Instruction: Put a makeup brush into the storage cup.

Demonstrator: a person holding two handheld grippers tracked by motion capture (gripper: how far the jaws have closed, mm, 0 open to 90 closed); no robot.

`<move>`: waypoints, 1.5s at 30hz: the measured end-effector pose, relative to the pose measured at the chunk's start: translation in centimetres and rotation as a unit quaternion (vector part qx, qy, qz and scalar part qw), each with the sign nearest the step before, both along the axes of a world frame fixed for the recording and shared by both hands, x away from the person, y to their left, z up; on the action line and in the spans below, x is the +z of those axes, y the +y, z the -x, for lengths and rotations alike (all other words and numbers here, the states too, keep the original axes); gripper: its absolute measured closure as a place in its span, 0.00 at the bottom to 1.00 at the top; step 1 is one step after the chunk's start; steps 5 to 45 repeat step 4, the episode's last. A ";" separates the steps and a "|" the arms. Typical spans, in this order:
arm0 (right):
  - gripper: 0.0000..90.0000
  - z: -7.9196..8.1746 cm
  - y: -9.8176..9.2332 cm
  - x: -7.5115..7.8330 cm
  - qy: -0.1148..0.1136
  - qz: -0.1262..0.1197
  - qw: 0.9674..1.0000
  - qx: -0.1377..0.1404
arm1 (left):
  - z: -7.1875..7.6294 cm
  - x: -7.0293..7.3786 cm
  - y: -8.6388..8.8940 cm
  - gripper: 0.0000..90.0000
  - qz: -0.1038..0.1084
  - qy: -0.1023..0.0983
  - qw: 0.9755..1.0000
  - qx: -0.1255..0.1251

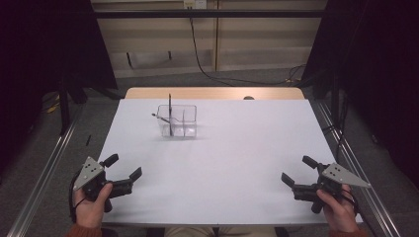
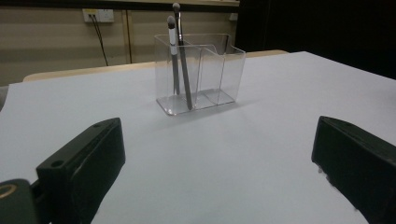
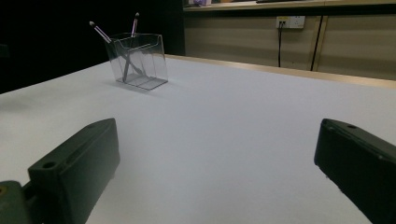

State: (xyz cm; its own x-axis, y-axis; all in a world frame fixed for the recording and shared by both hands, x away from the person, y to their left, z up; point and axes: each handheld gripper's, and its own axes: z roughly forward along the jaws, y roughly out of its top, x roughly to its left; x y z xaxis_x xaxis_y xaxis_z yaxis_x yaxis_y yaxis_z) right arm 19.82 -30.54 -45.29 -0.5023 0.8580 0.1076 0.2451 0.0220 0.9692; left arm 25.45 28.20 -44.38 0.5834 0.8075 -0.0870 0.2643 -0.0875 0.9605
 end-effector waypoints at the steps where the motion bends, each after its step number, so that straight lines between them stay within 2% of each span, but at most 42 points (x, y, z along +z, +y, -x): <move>1: 0.00 0.0 0.0 0.0 0.000 0.001 1.000 0.000 | -0.1 0.0 0.0 0.03 0.001 0.000 1.000 0.001; 45: 0.00 0.1 -0.1 0.0 0.000 -0.001 1.000 0.000 | -0.3 -0.1 0.0 0.03 -0.001 0.002 1.000 -0.002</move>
